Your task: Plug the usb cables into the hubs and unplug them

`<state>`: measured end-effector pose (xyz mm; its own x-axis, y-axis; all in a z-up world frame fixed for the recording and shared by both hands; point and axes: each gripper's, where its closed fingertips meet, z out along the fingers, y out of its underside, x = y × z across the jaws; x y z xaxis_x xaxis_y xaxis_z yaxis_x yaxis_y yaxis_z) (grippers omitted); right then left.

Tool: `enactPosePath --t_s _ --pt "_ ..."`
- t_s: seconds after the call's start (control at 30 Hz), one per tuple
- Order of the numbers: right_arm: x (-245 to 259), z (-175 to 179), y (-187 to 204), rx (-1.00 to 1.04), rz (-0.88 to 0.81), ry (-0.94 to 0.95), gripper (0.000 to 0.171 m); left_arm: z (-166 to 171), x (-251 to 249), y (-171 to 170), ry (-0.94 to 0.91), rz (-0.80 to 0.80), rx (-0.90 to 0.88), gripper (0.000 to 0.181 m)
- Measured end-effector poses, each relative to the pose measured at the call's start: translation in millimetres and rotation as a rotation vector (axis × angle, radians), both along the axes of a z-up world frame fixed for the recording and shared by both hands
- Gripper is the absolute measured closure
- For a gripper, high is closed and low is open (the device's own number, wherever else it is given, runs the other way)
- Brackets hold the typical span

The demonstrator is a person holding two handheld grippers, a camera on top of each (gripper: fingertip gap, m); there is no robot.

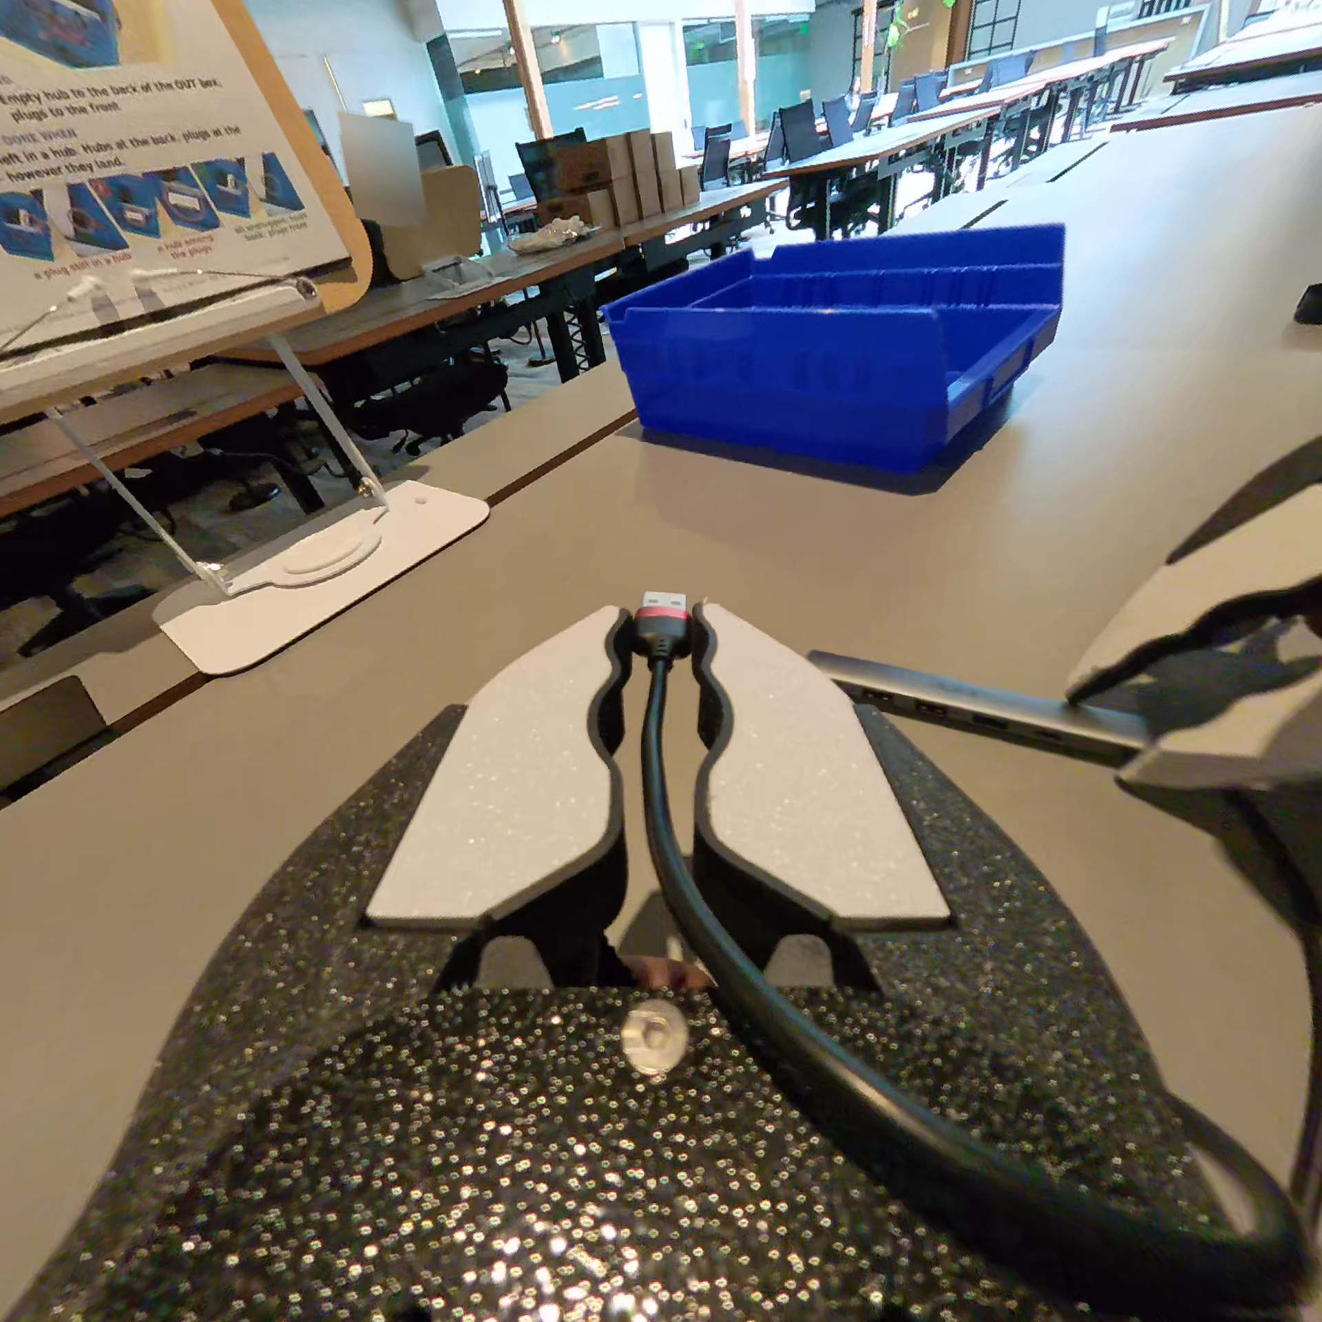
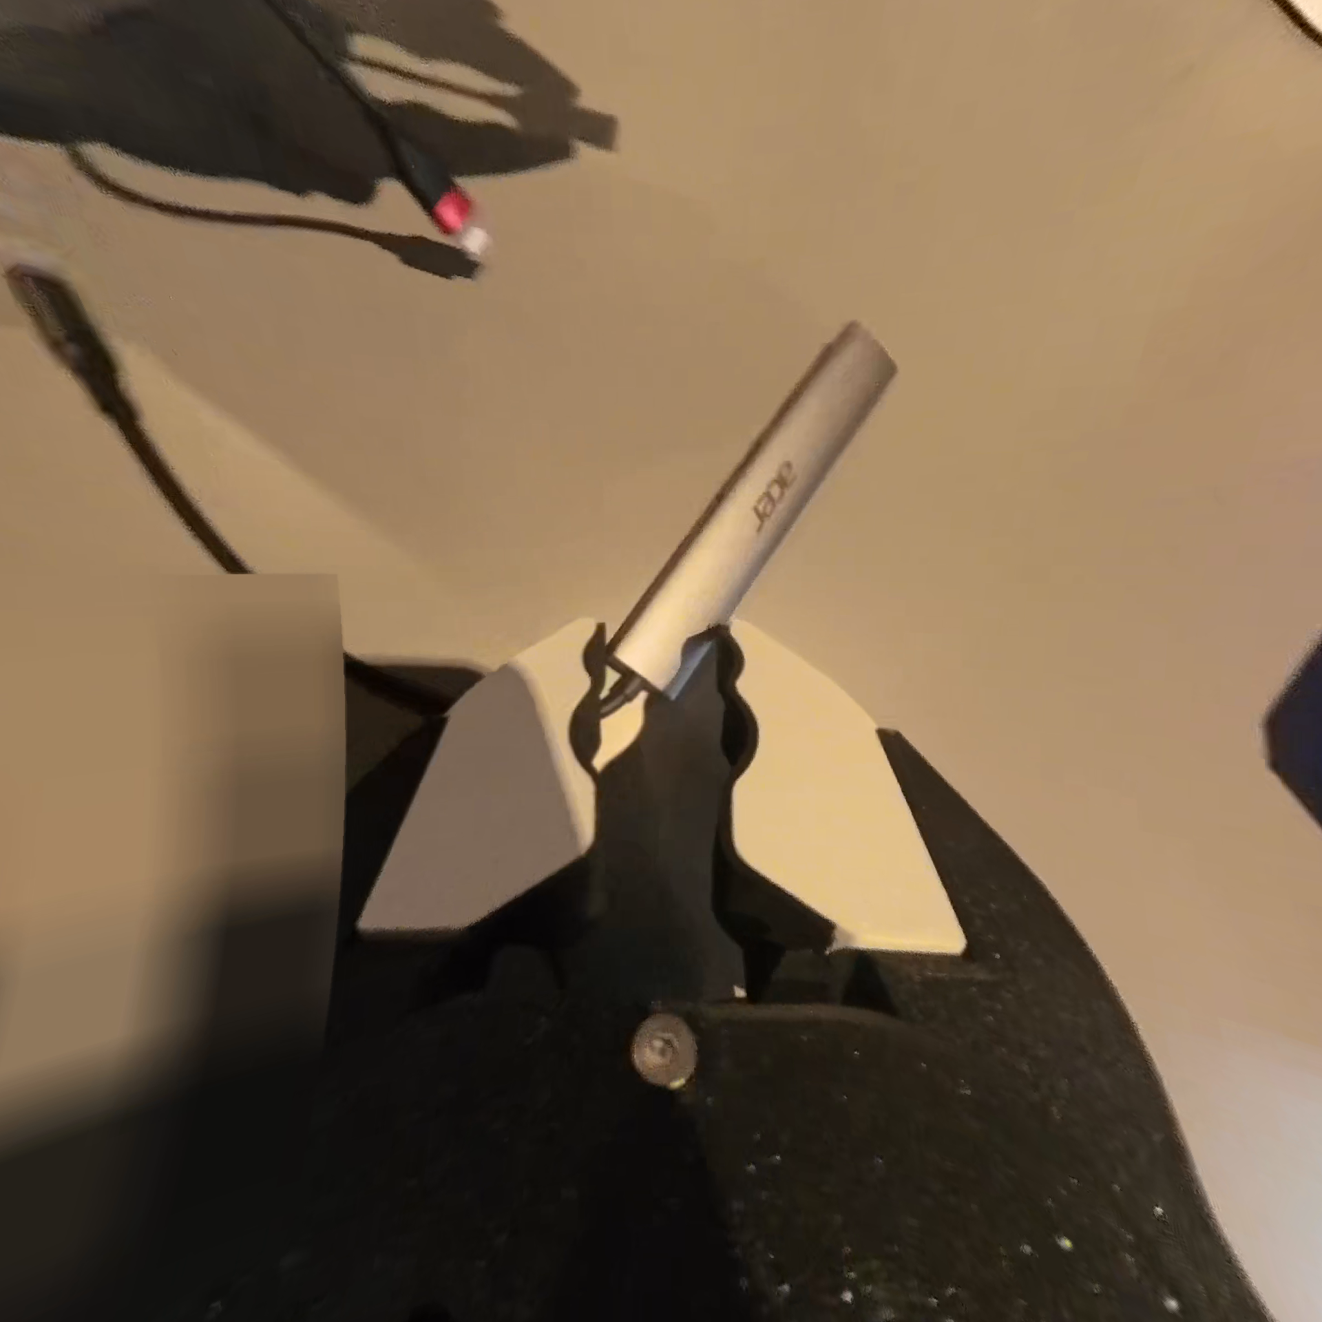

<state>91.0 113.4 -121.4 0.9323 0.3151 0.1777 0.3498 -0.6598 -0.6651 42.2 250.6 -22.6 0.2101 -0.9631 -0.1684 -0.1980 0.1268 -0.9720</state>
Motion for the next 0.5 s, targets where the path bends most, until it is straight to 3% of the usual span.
enactPosePath --t_s 0.27,0.37,0.5 --pt "24 -1 6 -0.02 -0.042 0.138 0.123 10 10 -24 -0.032 -0.063 -0.012 0.166" --pt "25 -3 9 -0.023 -0.052 0.13 0.126 9 14 -32 -0.028 -0.086 -0.015 0.166" --pt "22 -3 12 -0.017 -0.039 0.107 0.145 12 20 -40 -0.043 -0.113 -0.037 0.166"
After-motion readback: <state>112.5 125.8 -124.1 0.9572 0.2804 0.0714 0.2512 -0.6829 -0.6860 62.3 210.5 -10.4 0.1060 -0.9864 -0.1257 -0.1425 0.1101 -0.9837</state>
